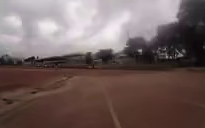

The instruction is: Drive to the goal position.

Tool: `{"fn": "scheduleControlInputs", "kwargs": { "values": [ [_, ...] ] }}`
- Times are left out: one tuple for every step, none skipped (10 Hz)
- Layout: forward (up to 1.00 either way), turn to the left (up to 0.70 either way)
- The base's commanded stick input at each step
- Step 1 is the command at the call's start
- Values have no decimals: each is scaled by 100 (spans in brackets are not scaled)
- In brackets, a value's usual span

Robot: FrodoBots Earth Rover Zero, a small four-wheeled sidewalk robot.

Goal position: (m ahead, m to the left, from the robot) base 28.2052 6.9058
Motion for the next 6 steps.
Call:
{"fn": "scheduleControlInputs", "kwargs": {
  "values": [
    [70,0],
    [70,0],
    [70,0],
    [70,0],
    [70,0],
    [70,0]
  ]
}}
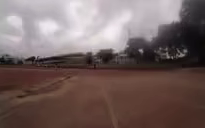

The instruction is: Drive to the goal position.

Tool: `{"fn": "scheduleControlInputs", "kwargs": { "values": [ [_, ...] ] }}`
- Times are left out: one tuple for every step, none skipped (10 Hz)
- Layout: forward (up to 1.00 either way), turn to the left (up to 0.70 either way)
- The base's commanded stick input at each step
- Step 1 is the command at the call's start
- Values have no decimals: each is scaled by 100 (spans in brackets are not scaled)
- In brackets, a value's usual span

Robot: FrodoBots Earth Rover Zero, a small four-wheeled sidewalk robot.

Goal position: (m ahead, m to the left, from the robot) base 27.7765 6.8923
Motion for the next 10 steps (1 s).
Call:
{"fn": "scheduleControlInputs", "kwargs": {
  "values": [
    [70,1],
    [70,3],
    [70,6],
    [70,5],
    [70,5],
    [70,4],
    [70,0],
    [70,0],
    [70,0],
    [70,0]
  ]
}}
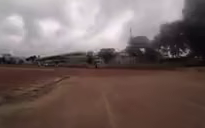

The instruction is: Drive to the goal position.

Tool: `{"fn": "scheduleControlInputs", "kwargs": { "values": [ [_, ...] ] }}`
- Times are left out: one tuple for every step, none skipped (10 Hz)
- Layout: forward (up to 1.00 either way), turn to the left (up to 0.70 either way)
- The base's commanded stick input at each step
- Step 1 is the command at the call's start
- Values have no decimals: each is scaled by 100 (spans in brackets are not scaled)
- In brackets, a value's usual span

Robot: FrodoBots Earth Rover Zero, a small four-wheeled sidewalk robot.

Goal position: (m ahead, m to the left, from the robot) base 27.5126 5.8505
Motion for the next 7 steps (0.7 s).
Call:
{"fn": "scheduleControlInputs", "kwargs": {
  "values": [
    [70,0],
    [70,0],
    [70,0],
    [70,0],
    [70,0],
    [70,0],
    [70,0]
  ]
}}
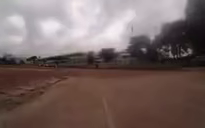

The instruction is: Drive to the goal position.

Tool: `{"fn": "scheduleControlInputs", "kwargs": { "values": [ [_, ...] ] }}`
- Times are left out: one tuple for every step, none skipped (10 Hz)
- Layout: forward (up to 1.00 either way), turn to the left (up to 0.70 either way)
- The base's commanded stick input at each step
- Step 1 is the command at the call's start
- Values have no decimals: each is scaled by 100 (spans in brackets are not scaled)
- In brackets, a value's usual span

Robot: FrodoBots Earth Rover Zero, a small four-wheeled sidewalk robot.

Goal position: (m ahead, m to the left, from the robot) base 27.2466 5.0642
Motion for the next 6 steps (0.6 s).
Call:
{"fn": "scheduleControlInputs", "kwargs": {
  "values": [
    [70,0],
    [70,0],
    [70,0],
    [70,0],
    [70,0],
    [70,0]
  ]
}}
